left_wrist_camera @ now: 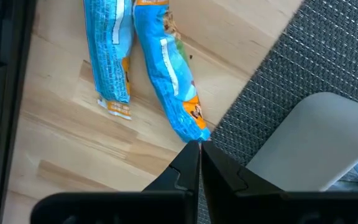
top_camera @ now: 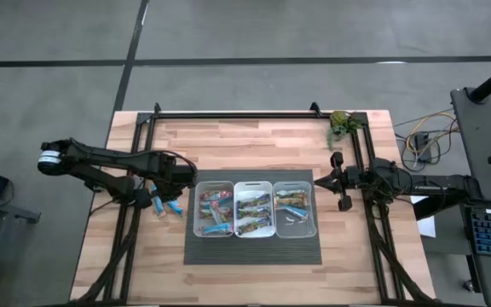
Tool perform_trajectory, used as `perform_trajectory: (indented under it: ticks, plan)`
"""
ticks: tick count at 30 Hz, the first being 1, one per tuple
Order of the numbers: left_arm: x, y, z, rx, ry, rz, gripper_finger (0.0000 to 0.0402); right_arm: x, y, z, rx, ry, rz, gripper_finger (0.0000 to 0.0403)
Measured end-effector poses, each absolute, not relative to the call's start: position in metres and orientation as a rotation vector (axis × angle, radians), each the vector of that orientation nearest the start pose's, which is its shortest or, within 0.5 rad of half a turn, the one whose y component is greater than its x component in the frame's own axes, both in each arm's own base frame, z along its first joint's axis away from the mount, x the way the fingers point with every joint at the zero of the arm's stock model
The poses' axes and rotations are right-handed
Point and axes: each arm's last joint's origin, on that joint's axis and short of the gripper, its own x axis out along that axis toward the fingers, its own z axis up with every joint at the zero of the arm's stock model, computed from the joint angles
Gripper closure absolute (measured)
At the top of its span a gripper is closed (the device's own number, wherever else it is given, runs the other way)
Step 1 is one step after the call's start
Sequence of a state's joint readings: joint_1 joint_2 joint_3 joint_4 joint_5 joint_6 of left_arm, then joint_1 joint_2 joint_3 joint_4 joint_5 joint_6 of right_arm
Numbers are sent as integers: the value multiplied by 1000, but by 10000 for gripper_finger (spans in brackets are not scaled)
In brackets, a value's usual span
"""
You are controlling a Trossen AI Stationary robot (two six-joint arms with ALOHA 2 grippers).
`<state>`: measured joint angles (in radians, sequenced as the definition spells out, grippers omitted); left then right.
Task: Pick and place Granola Bars by type
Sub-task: Put the right yellow granola bar into the transparent bin
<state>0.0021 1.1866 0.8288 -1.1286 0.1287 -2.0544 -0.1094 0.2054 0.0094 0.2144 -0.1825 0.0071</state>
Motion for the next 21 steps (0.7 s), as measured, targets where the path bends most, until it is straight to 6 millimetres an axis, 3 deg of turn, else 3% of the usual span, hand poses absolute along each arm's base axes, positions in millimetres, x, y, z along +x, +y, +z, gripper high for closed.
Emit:
perform_trajectory:
  ticks: [12,21]
  plan:
    - [180,-3,222,-1574,1100,1312,402,110,-7,170,5,-18,73,394]
    - [181,-3,223,-1576,1096,1305,402,110,-7,170,4,-18,73,394]
